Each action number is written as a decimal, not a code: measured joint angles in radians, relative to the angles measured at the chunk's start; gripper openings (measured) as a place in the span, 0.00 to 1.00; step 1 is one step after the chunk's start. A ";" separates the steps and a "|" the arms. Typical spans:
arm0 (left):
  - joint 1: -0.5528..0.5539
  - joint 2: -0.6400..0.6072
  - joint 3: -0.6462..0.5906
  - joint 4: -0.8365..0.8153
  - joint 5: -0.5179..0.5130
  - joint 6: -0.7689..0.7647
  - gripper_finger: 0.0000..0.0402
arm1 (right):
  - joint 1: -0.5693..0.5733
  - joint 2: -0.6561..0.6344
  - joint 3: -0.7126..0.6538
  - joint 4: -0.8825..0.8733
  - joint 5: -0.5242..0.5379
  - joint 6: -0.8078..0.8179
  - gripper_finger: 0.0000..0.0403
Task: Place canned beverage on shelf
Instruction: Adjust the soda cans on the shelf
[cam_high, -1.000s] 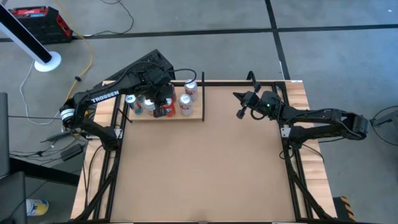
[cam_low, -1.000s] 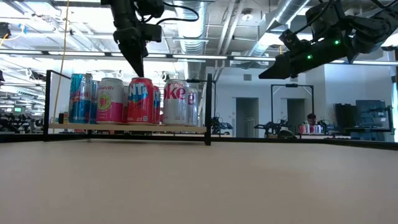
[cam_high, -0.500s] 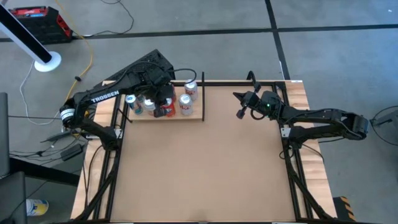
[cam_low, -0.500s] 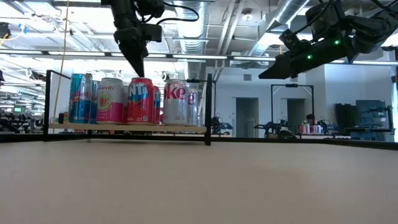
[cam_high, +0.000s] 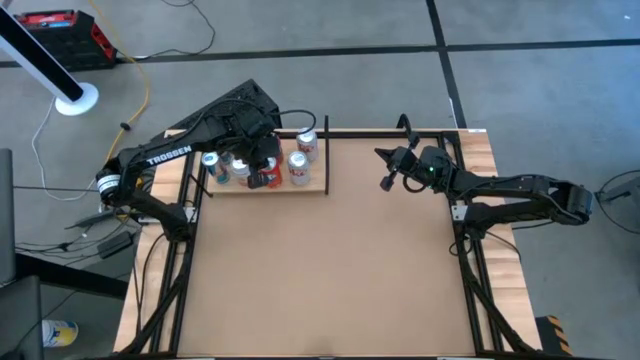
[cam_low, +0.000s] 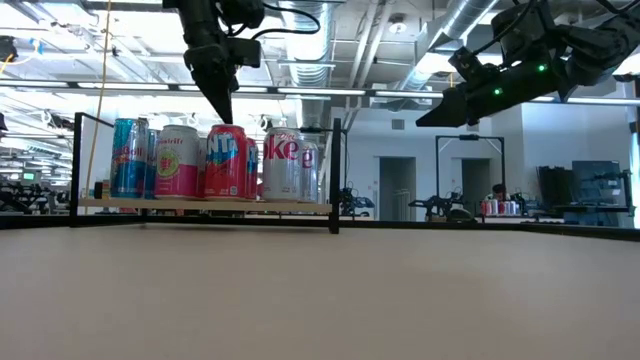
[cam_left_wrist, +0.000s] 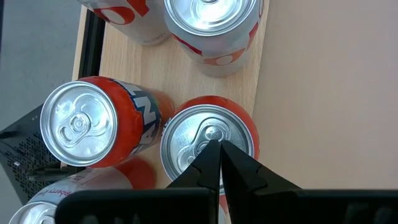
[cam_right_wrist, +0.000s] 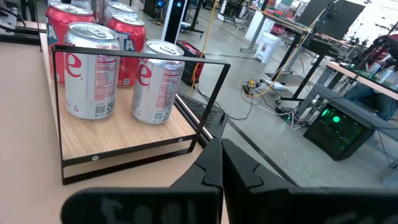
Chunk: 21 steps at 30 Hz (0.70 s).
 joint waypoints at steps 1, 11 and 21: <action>0.000 0.000 0.000 0.000 0.000 0.000 0.00 | 0.000 0.000 0.000 0.000 0.000 0.000 0.05; 0.000 0.000 0.000 0.000 0.000 0.000 0.00 | 0.000 0.000 0.000 0.000 0.000 0.000 0.05; 0.000 -0.005 -0.070 0.017 0.001 0.005 0.00 | 0.000 0.000 0.000 0.000 0.000 0.000 0.05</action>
